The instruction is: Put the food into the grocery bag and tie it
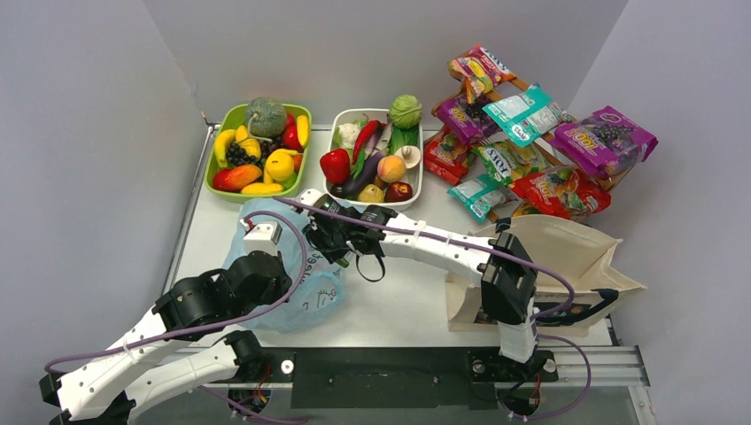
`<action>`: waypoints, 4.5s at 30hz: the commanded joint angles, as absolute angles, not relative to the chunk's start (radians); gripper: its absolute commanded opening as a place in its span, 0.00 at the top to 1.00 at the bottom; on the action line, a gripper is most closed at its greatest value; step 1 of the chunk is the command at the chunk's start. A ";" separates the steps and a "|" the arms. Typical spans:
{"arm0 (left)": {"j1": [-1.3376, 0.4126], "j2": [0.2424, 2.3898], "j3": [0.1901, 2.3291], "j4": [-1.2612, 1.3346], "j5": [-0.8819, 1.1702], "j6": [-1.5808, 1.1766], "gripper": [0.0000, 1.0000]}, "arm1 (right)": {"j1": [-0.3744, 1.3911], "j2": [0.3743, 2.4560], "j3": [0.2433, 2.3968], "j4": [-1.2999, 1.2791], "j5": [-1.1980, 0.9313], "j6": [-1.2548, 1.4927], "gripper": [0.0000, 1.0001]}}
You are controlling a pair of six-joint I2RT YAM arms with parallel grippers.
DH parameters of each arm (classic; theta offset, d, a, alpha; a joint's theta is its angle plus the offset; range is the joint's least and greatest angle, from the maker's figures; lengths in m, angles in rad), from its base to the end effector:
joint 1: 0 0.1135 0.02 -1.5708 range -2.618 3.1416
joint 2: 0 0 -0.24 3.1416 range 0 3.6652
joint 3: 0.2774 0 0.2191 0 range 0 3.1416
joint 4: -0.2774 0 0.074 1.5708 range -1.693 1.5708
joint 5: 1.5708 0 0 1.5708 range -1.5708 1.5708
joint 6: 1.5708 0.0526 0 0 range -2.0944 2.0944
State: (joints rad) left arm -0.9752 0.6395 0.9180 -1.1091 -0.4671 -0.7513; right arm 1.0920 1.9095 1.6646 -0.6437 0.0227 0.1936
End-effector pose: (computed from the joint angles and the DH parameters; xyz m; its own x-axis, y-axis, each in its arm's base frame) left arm 0.0730 -0.0655 0.2830 -0.6909 -0.0668 -0.7198 0.1329 0.9670 -0.2174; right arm 0.1847 0.3532 0.2487 -0.5204 -0.5850 -0.6221 -0.7955 0.5970 0.1040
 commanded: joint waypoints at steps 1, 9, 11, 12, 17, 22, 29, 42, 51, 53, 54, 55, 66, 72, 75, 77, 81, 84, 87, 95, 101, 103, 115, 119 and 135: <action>-0.971 0.630 0.914 -1.064 -0.475 -0.746 1.00 | 1.081 1.901 1.682 -0.494 0.080 0.156 1.00; -0.970 0.629 0.915 -1.065 -0.479 -0.749 1.00 | 1.071 1.948 1.727 -0.449 0.080 0.206 0.44; -0.970 0.630 0.915 -1.065 -0.479 -0.749 1.00 | 1.070 1.948 1.722 -0.432 0.073 0.222 0.26; -0.970 0.629 0.915 -1.066 -0.479 -0.749 1.00 | 1.071 1.945 1.719 -0.428 0.067 0.227 0.21; -0.969 0.629 0.915 -1.066 -0.482 -0.750 1.00 | 1.073 1.906 1.666 -0.416 0.048 0.257 0.17; -0.968 0.631 0.916 -1.066 -0.483 -0.751 1.00 | 1.077 1.828 1.593 -0.410 0.057 0.270 0.17; -0.961 0.633 0.913 -1.063 -0.479 -0.749 1.00 | 1.078 1.718 1.589 -0.490 0.113 0.276 0.16; -0.957 0.634 0.911 -1.060 -0.476 -0.747 1.00 | 1.036 1.651 1.698 -0.654 0.391 0.393 0.11; -0.956 0.624 0.911 -1.058 -0.474 -0.746 1.00 | 0.854 1.708 1.786 -0.784 0.424 0.538 0.15; -0.956 0.622 0.912 -1.057 -0.475 -0.746 1.00 | 0.817 1.726 1.797 -0.797 0.409 0.554 0.15; -0.956 0.622 0.911 -1.057 -0.474 -0.746 1.00 | 0.795 1.740 1.803 -0.803 0.399 0.562 0.15; -0.956 0.622 0.911 -1.057 -0.474 -0.744 1.00 | 0.775 1.755 1.811 -0.806 0.393 0.566 0.15; -0.950 0.620 0.909 -1.052 -0.466 -0.740 1.00 | 0.612 1.889 1.953 -0.835 0.261 0.585 0.15; -0.944 0.614 0.909 -1.052 -0.466 -0.739 1.00 | 0.570 1.980 2.023 -0.841 0.197 0.612 0.15; -0.942 0.607 0.910 -1.051 -0.466 -0.739 1.00 | 0.552 2.020 2.032 -0.832 0.156 0.633 0.13; -0.941 0.603 0.909 -1.050 -0.467 -0.739 1.00 | 0.544 2.037 2.033 -0.816 0.133 0.646 0.13; -0.938 0.597 0.908 -1.049 -0.466 -0.739 1.00 | 0.530 2.066 2.033 -0.773 0.092 0.679 0.13; -0.936 0.598 0.908 -1.049 -0.466 -0.739 1.00 | 0.516 2.089 2.032 -0.749 0.066 0.703 0.13; -0.934 0.598 0.907 -1.047 -0.464 -0.738 1.00 | 0.503 2.104 2.026 -0.718 0.055 0.731 0.12; -0.930 0.596 0.908 -1.046 -0.463 -0.736 1.00 | 0.491 2.143 2.004 -0.666 0.042 0.775 0.13; -0.923 0.590 0.907 -1.045 -0.460 -0.735 1.00 | 0.489 2.155 1.967 -0.632 0.038 0.793 0.18; -0.921 0.588 0.906 -1.043 -0.459 -0.735 1.00 | 0.488 2.160 1.966 -0.625 0.028 0.792 0.22; -0.912 0.586 0.904 -1.040 -0.454 -0.730 1.00 | 0.490 2.128 1.940 -0.613 -0.034 0.752 0.66; -0.910 0.588 0.905 -1.039 -0.453 -0.729 1.00 | 0.497 2.080 1.932 -0.620 -0.038 0.730 0.75; -0.904 0.593 0.903 -1.034 -0.443 -0.724 1.00 | 0.531 2.001 1.883 -0.657 0.031 0.678 0.19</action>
